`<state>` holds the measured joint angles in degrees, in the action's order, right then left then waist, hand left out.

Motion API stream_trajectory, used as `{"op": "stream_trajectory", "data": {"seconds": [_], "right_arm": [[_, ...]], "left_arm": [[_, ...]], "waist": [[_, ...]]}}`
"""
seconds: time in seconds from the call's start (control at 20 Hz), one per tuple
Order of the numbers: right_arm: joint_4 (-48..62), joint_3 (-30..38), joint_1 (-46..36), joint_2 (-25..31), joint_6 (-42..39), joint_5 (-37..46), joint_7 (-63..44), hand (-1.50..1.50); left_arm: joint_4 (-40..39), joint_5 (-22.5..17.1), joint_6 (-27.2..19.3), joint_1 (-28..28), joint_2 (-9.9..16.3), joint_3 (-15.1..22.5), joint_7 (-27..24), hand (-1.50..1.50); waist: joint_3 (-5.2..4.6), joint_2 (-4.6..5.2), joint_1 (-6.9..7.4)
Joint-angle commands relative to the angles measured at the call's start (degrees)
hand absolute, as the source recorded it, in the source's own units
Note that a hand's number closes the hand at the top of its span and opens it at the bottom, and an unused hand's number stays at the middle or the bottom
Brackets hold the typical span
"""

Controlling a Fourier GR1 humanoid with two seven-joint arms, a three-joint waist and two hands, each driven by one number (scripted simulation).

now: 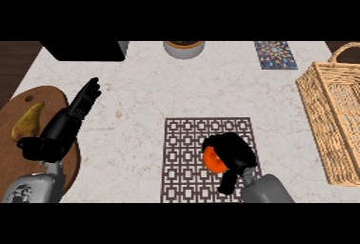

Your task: Pick the squash from the placemat and place it in the basket

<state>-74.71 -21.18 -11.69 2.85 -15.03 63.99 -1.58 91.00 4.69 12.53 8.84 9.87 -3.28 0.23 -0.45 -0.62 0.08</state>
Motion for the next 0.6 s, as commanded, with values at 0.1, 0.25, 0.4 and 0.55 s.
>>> {"op": "stream_trajectory", "data": {"seconds": [0.1, 0.25, 0.4, 0.55], "right_arm": [[2.46, -5.42, 2.98, 1.26, 6.48, 5.84, 4.13, 1.5], [-7.54, -5.36, 11.36, 6.6, 5.32, 5.84, 3.75, 1.5], [-15.82, -1.89, 25.52, 17.55, 10.83, 3.25, 9.7, 1.5], [-23.55, 1.98, 35.02, 23.66, 15.13, 0.31, 13.45, 1.5]], "left_arm": [[2.91, 0.62, -0.19, -1.54, -0.69, 0.87, 1.62, 0.0], [3.75, 0.91, -1.52, -0.76, -1.88, 1.21, 3.63, 0.0], [2.11, -1.11, 0.12, -1.76, 1.42, -2.84, 1.74, 0.0], [1.42, -1.85, 0.74, -0.83, 1.65, -3.3, 1.27, 0.0]], "waist": [[0.46, 0.58, 0.12], [0.45, 0.4, -0.6], [0.42, -0.06, -3.09], [0.41, 0.16, -2.92]]}}
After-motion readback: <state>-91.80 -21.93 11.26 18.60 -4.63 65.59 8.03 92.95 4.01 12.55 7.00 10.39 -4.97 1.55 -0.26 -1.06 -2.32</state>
